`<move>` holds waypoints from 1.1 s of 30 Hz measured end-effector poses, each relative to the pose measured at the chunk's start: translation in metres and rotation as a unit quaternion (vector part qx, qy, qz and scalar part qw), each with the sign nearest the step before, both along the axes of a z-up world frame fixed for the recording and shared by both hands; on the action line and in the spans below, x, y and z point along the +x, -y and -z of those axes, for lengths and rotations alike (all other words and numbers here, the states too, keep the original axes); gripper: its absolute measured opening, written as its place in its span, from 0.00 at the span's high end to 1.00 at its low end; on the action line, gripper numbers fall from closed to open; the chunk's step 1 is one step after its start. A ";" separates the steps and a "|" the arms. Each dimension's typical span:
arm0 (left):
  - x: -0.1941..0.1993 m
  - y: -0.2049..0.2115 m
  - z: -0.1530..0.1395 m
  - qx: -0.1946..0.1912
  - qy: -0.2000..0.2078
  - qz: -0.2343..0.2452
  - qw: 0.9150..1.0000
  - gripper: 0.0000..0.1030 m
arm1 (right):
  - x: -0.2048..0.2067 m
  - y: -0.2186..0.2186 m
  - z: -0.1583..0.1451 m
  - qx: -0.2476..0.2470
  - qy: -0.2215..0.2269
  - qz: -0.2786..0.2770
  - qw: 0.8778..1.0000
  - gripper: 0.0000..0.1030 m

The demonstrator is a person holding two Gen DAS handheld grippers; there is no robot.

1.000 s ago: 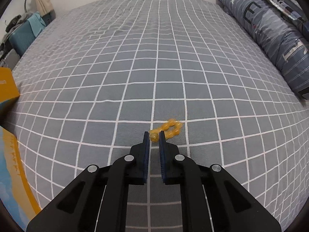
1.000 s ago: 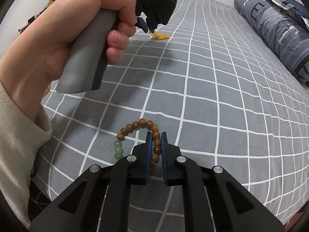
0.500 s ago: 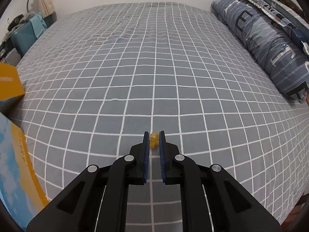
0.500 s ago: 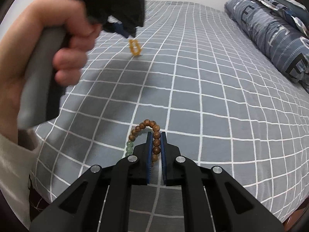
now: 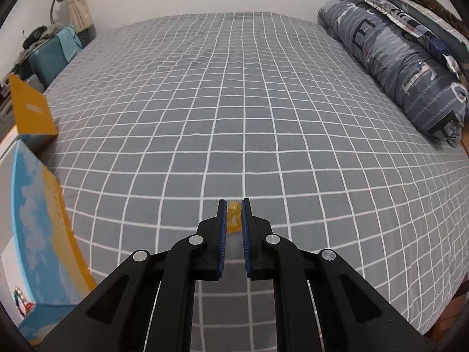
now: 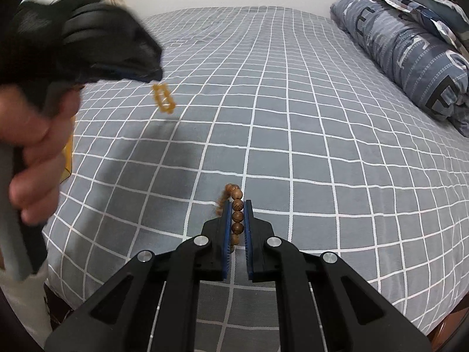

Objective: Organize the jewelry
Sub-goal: 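Lift both held bracelets and carry them over the cardboard box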

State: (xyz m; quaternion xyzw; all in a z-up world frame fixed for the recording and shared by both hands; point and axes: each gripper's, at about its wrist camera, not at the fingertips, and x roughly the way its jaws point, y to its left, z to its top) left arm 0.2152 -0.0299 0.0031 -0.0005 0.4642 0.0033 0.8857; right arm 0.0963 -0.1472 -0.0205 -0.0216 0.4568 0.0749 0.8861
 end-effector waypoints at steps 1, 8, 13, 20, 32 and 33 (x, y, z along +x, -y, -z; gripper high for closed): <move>-0.004 -0.002 -0.001 -0.001 0.003 -0.001 1.000 0.91 | 0.001 0.000 0.000 0.000 0.001 0.002 1.000 0.93; -0.024 -0.018 -0.010 0.007 0.012 -0.014 1.000 0.91 | 0.008 0.000 -0.007 0.002 0.000 0.009 1.000 0.93; -0.039 -0.036 -0.027 0.014 0.021 -0.027 0.999 0.91 | 0.015 -0.006 -0.034 0.005 0.018 0.007 1.000 0.93; -0.059 -0.076 -0.067 0.007 0.033 -0.050 0.998 0.91 | 0.029 -0.036 -0.077 0.008 0.032 -0.015 0.999 0.93; -0.111 -0.201 -0.129 0.025 0.060 -0.143 0.988 0.91 | 0.039 -0.145 -0.145 0.024 0.059 -0.105 0.992 0.93; -0.116 -0.212 -0.131 0.028 0.060 -0.154 0.986 0.91 | 0.039 -0.161 -0.148 0.029 0.057 -0.120 0.991 0.93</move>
